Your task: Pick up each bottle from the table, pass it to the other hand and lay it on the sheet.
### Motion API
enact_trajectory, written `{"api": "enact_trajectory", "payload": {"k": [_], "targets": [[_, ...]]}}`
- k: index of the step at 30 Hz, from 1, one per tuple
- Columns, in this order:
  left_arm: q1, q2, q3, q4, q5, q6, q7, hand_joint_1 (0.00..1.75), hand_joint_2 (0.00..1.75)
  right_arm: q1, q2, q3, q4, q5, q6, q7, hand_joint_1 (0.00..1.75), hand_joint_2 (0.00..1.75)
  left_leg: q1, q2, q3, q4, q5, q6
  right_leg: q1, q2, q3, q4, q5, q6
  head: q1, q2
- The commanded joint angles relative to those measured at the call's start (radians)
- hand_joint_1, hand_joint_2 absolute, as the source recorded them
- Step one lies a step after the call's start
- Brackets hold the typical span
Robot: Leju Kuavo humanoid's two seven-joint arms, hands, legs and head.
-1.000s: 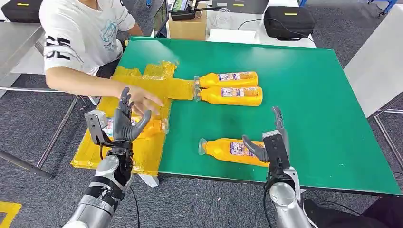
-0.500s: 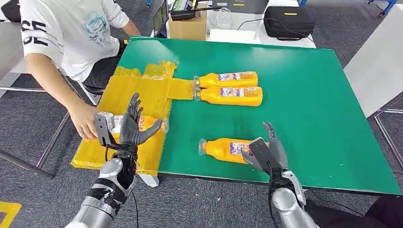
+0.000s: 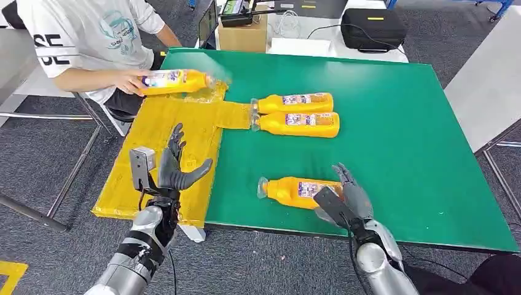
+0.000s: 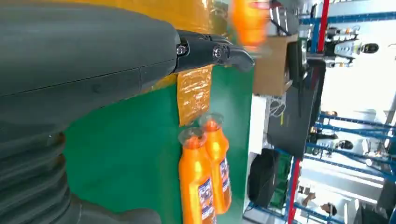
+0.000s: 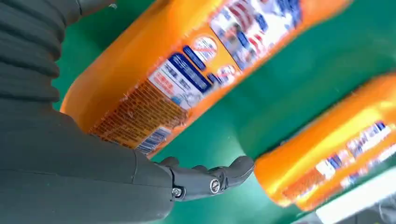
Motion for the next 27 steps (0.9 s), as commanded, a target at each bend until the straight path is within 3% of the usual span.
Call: {"api": "enact_trajectory", "payload": {"k": [1,6,12,27], "targets": [[-0.074,0.009,-0.024,0.144,0.031,-0.093,0.015,0.0,1.75,-0.176,-0.185,0.184,0.239,-0.027,0.291,0.0,1.71,1.75,0.001,0.0,0.006,-0.001,-0.001,-0.001,0.002,-0.002,0.008,-0.002,-0.001,-0.002,0.0,0.0],[-0.129,0.0,-0.009,0.233,0.107,-0.2,0.015,0.0,1.75,-0.455,-0.229,0.376,0.405,-0.085,0.467,-0.075,1.75,1.75,-0.001,0.005,0.006,0.0,0.0,0.001,0.0,0.003,0.005,-0.002,0.003,0.0,0.0,0.0],[-0.136,0.003,-0.01,0.247,0.151,-0.233,0.032,0.0,1.75,-0.634,-0.143,0.531,0.554,-0.201,0.485,-0.075,1.75,1.75,-0.003,0.006,0.006,0.0,0.004,0.005,-0.002,0.004,0.005,-0.002,0.006,0.003,0.0,0.0],[-0.138,0.002,-0.011,0.248,0.151,-0.232,0.032,0.0,1.75,-0.632,-0.145,0.534,0.558,-0.202,0.483,-0.074,1.75,1.75,-0.003,0.0,0.002,0.0,0.004,0.006,-0.002,0.0,0.004,-0.002,0.004,0.004,0.0,0.0]]}}
